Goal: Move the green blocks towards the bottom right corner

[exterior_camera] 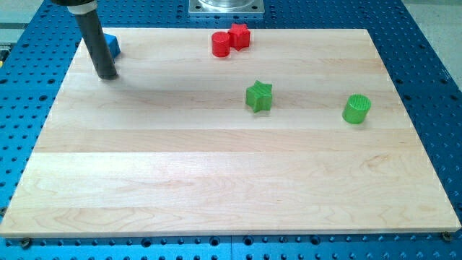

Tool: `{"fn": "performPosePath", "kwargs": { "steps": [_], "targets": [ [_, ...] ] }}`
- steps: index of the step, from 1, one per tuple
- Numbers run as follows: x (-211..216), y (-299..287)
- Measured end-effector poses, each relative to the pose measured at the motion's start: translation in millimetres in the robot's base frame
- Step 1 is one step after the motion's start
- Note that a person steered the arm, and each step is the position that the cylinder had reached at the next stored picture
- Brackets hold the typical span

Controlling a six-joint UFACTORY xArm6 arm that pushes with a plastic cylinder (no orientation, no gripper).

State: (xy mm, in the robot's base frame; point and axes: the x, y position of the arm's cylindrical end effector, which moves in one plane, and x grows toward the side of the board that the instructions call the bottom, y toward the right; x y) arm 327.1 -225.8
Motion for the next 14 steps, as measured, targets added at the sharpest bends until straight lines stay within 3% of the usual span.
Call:
{"fn": "performPosePath", "kwargs": {
  "steps": [1, 2, 3, 6, 9, 10, 11, 12, 13, 14],
  "targets": [
    [10, -2],
    [71, 49],
    [121, 139],
    [88, 254],
    [70, 449],
    [63, 462],
    [119, 454],
    [213, 430],
    [217, 426],
    [234, 376]
  ]
}}
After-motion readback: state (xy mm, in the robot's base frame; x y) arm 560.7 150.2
